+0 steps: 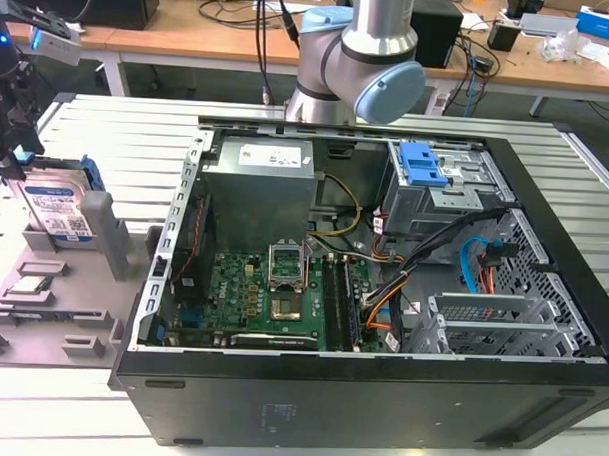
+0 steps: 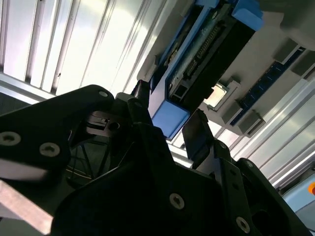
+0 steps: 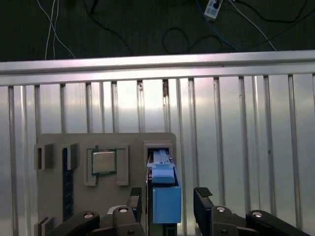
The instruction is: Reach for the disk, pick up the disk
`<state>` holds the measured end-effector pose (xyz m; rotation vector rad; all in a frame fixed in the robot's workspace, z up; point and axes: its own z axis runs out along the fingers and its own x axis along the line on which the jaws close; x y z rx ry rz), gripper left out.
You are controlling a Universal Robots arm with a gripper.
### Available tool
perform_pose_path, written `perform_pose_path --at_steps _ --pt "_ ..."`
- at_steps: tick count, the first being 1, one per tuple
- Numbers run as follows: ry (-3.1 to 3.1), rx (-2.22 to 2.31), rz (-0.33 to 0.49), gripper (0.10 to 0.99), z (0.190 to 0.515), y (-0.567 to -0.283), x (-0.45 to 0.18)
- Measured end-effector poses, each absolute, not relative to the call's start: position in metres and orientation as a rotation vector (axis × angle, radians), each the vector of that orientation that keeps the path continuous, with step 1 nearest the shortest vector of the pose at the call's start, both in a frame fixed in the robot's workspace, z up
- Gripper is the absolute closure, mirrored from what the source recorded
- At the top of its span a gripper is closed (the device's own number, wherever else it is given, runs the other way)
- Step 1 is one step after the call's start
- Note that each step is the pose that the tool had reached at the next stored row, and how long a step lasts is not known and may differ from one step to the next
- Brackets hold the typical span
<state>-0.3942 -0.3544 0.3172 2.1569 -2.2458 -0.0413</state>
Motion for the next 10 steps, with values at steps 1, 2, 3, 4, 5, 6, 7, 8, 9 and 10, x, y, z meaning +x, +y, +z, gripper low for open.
perform_pose_path --at_steps 1,2,3,4,5,6,7,8,9,10 --pt "-2.246 2.157 -0.041 0.541 0.316 -0.354 -0.394" --pt "-2.246 2.157 -0.041 0.541 0.314 -0.355 -0.394" --pt "-2.246 2.157 -0.041 0.541 0.313 -0.355 -0.394" --pt "-2.245 2.157 -0.041 0.541 0.311 -0.355 -0.394" --pt "-2.245 2.158 -0.041 0.541 0.31 -0.355 -0.394" --pt "-2.245 2.158 -0.041 0.541 0.308 -0.355 -0.394" --pt "-2.244 2.159 -0.041 0.541 0.306 -0.355 -0.394" --pt "-2.242 2.16 -0.04 0.541 0.303 -0.355 -0.393" --pt "-2.24 2.161 -0.039 0.541 0.3 -0.355 -0.393" --pt "-2.239 2.162 -0.039 0.541 0.298 -0.355 -0.393"
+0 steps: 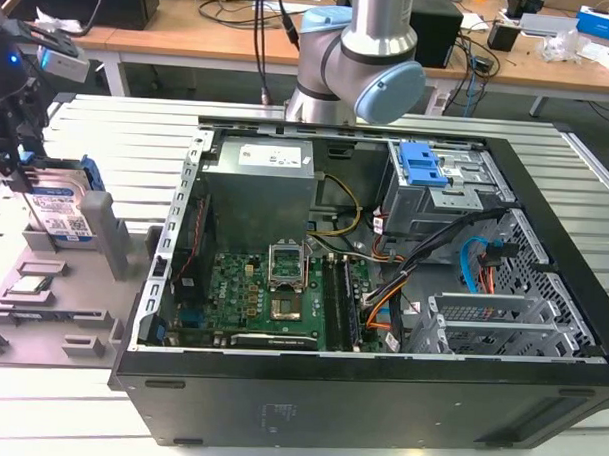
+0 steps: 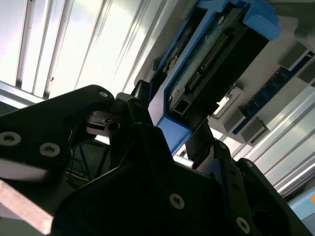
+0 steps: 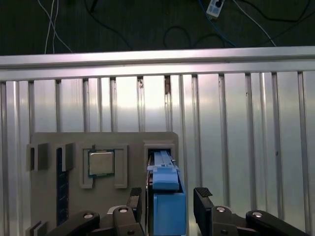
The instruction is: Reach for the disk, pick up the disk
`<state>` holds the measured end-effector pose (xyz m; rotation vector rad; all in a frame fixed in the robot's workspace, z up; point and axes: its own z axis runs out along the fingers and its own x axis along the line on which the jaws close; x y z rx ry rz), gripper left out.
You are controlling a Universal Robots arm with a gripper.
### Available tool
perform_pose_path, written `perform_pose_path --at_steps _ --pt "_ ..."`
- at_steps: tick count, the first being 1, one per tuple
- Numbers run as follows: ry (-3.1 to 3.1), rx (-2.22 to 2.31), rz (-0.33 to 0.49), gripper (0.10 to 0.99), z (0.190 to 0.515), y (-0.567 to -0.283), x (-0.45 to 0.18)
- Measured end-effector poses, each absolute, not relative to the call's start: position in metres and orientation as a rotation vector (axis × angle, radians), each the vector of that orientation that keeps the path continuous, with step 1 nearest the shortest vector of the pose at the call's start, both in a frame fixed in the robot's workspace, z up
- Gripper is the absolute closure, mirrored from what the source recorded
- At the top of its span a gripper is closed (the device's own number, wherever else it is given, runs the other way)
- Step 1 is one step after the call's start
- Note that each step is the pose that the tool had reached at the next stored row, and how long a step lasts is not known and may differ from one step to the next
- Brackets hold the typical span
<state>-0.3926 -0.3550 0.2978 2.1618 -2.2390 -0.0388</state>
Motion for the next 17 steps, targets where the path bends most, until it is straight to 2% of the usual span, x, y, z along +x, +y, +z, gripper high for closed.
perform_pose_path --at_steps 14,16,17 --pt "-2.235 2.165 -0.038 0.561 0.29 -0.3551 -0.3922" --pt "-2.235 2.165 -0.038 0.69 0.29 -0.355 -0.3922" --pt "-2.235 2.165 -0.038 0.718 0.29 -0.355 -0.3922"
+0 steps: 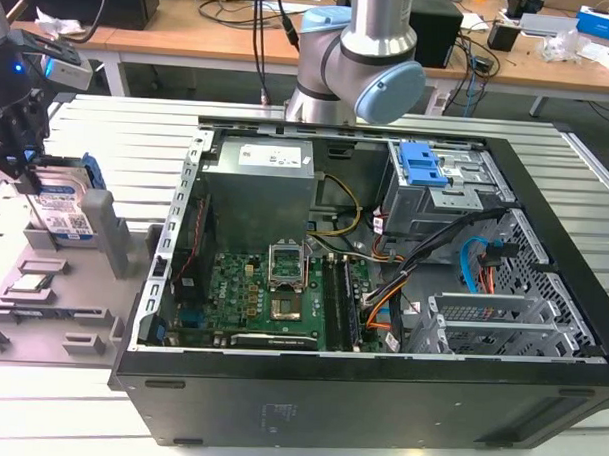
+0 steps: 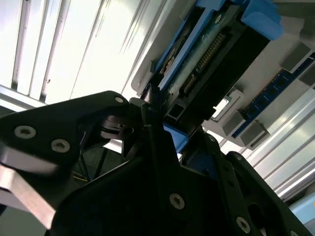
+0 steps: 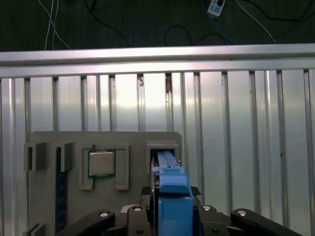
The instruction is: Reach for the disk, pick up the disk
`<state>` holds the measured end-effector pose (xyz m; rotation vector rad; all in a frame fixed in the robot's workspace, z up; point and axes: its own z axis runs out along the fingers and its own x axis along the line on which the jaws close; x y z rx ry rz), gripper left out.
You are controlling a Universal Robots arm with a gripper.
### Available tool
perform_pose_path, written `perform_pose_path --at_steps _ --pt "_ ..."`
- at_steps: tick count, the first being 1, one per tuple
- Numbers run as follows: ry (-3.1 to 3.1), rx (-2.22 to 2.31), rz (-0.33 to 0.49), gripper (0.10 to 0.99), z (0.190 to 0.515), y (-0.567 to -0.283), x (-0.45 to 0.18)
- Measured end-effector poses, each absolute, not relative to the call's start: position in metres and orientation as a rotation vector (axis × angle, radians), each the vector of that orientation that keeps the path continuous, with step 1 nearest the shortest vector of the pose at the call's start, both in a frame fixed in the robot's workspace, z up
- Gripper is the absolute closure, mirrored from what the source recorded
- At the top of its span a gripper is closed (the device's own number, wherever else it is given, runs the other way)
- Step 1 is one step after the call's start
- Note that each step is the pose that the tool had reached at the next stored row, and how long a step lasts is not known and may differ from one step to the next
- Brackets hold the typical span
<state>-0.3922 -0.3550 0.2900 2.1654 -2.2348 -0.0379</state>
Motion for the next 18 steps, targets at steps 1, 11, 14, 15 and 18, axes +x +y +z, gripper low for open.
perform_pose_path --at_steps 1,11,14,15,18 --pt "-2.235 2.165 -0.038 0.718 0.29 -0.355 -0.3922" --pt "-2.235 2.165 -0.038 0.718 0.2899 -0.355 -0.3922" --pt "-2.235 2.165 -0.038 0.718 0.2898 -0.355 -0.3922" --pt "-2.235 2.165 -0.038 0.718 0.2899 -0.355 -0.3921" --pt "-2.235 2.165 -0.038 0.718 0.2941 -0.355 -0.3918"
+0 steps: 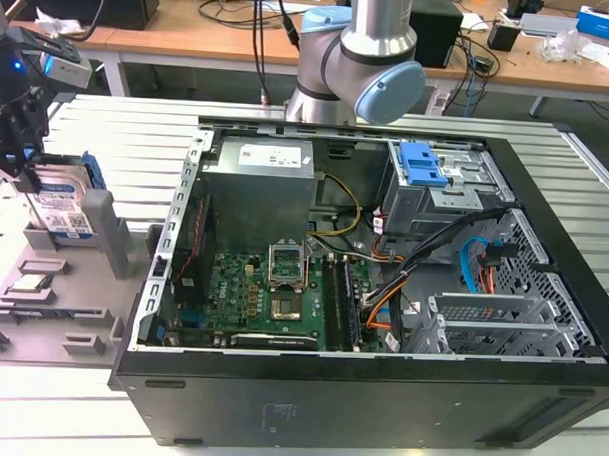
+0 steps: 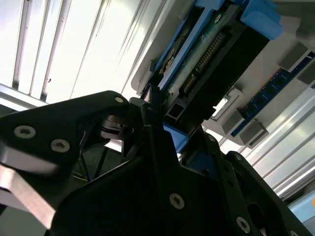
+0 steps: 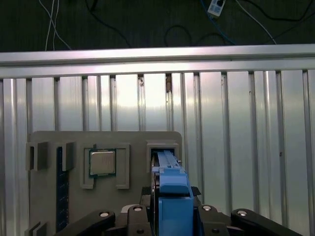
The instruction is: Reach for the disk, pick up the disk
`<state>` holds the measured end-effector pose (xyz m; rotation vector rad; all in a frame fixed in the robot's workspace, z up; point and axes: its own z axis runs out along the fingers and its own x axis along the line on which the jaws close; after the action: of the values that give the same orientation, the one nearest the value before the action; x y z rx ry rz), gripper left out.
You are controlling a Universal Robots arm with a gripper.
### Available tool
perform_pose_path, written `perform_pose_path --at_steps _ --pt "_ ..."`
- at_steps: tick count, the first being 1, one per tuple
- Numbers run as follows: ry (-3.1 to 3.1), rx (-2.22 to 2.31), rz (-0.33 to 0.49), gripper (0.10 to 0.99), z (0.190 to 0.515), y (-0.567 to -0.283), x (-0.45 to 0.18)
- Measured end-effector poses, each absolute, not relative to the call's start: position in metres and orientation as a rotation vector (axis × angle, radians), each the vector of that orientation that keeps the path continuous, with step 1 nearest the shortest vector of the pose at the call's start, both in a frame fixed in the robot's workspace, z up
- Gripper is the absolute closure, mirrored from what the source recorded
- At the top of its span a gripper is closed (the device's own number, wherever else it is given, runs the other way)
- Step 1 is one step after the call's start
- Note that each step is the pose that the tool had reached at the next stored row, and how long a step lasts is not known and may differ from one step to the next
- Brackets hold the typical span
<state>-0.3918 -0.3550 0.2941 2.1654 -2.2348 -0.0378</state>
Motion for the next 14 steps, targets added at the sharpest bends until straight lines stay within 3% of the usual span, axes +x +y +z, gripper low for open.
perform_pose_path --at_steps 14 --pt "-2.235 2.165 -0.038 0.718 0.319 -0.355 -0.39"
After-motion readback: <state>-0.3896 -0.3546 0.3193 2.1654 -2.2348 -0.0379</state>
